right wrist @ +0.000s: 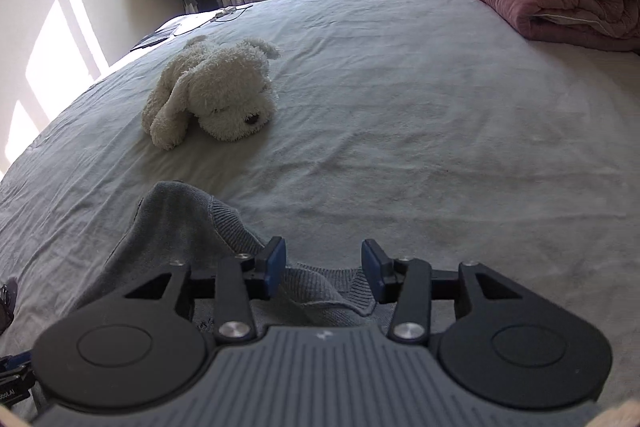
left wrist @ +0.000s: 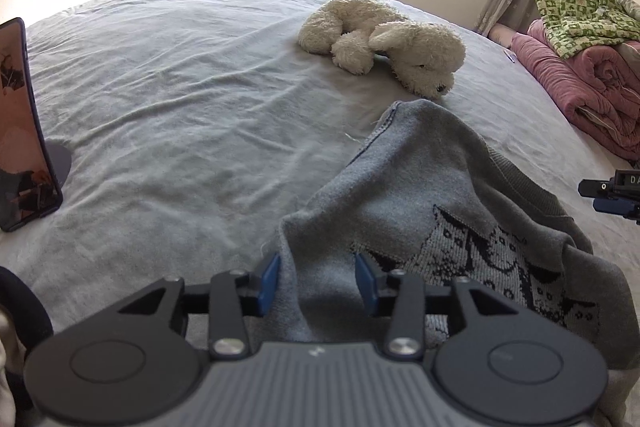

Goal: Fold clothes
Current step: 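Lower the sweater onto the bed and open both grippers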

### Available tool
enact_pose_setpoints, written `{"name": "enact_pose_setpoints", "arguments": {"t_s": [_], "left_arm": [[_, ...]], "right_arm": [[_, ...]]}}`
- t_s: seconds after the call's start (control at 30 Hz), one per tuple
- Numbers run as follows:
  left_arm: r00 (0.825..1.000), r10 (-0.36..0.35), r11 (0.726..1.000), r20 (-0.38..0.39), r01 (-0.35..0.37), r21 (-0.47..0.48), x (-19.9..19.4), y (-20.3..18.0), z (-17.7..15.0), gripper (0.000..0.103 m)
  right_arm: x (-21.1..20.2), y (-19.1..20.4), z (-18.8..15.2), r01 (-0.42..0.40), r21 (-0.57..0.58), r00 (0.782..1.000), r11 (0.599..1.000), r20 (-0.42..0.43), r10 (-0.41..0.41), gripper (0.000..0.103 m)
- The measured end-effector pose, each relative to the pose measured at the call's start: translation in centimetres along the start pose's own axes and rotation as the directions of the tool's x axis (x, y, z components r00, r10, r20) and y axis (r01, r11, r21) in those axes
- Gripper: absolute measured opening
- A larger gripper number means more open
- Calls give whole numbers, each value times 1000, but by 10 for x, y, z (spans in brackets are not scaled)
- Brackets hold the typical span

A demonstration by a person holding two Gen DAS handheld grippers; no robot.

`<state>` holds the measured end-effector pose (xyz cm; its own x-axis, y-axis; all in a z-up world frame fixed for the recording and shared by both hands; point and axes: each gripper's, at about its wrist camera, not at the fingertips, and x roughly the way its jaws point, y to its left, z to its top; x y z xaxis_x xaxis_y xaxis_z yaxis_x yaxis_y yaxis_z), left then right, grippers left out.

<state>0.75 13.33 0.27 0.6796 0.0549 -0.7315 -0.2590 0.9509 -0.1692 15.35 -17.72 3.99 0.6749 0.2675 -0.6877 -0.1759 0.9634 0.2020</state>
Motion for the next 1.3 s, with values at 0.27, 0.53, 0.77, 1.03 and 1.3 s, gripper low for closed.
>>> {"name": "enact_pose_setpoints", "arguments": {"t_s": [0.27, 0.53, 0.77, 1.03, 1.3], "left_arm": [[1000, -12, 999, -16, 13, 31, 4, -15, -3, 44], [1000, 7, 999, -22, -5, 50, 11, -18, -5, 45], [1000, 10, 998, -27, -8, 60, 13, -17, -5, 46], [1000, 11, 998, -28, -10, 61, 14, -17, -5, 46], [1000, -14, 999, -25, 14, 33, 13, -11, -2, 46]], "right_arm": [[-4, -53, -28, 27, 80, 998, 996, -59, -23, 47], [28, -31, -39, -13, 20, 995, 1000, -103, 15, 47], [43, -13, -42, -2, -56, 995, 998, -98, -4, 49], [35, 9, -45, 72, -174, 995, 982, -57, -83, 9], [35, -5, -14, 344, -294, 939, 892, 87, -333, 8]]}}
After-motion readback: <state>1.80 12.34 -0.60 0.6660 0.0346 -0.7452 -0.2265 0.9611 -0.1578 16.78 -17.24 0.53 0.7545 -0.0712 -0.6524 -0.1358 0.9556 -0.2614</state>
